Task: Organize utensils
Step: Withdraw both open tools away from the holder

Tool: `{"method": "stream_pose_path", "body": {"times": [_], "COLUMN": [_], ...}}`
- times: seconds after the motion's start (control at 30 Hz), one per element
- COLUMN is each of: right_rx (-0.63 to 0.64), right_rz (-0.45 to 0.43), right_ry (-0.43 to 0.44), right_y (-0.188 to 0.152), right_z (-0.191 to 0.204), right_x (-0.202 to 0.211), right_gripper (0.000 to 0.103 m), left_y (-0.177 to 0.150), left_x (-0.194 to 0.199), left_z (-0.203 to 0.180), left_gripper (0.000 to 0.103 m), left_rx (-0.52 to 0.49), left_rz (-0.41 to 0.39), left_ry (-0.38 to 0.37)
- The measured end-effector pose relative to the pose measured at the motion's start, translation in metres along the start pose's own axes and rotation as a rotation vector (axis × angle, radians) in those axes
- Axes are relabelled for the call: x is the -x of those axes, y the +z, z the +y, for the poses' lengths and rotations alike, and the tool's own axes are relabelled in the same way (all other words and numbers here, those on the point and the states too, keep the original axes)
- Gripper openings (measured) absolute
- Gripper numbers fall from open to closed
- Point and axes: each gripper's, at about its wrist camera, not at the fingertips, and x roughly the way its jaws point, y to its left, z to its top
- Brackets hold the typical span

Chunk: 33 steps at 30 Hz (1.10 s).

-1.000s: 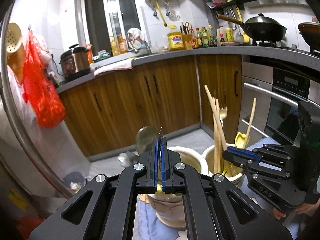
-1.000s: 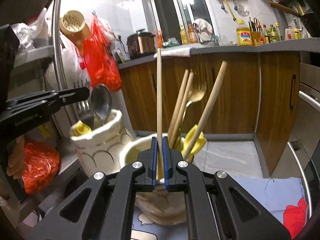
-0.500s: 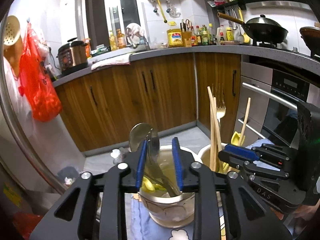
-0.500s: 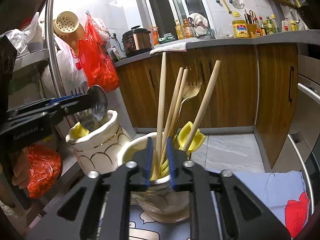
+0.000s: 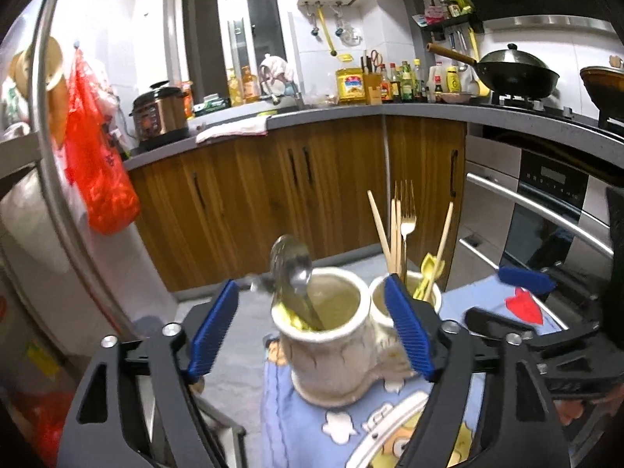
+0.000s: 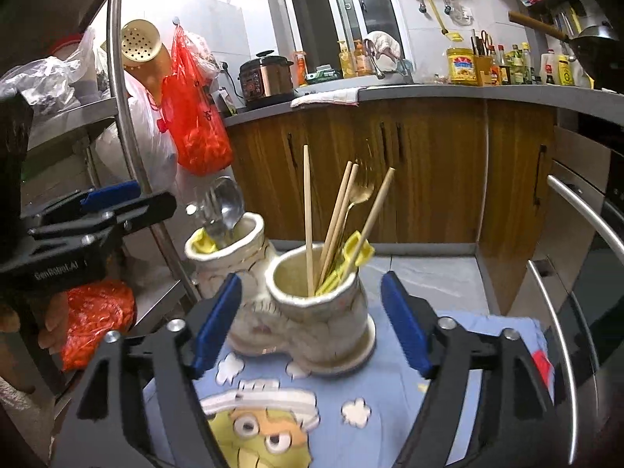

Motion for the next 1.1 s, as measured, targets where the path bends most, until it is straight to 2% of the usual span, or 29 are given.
{"method": "stream_pose_path", "body": {"times": [0.13, 0.27, 0.4, 0.73, 1.1], "right_rx": [-0.010, -0.019, -0.017, 0.046, 0.060], "right_rz": [0.010, 0.009, -0.013, -0.038, -0.030], "right_ry": [-0.013, -0.035, -0.077, -0.157, -0.141], "right_y": [-0.011, -0.023, -0.034, -0.052, -0.060], "right_z": [0.001, -0.001, -0.006, -0.011, -0.008], "right_x": [0.018, 0.031, 0.033, 0.015, 0.013], "right_gripper": [0.090, 0.098, 0.098, 0.098, 0.098], "left_y": [-0.017, -0.038, -0.060, -0.089, -0.093], "left_x": [0.013, 0.021, 0.023, 0.001, -0.004], "left_z": [-0.003, -0.007, -0.011, -0.012, -0.011], "left_gripper": [0.090, 0.093, 0.095, 0.097, 0.097], "left_rx": [0.031, 0.068, 0.095, 0.088, 0.082], "left_rz": [0.018, 0.014, -0.043, -0.051, -0.046], "left_ry": [0.000, 0.009, 0.046, 0.052, 0.042]}}
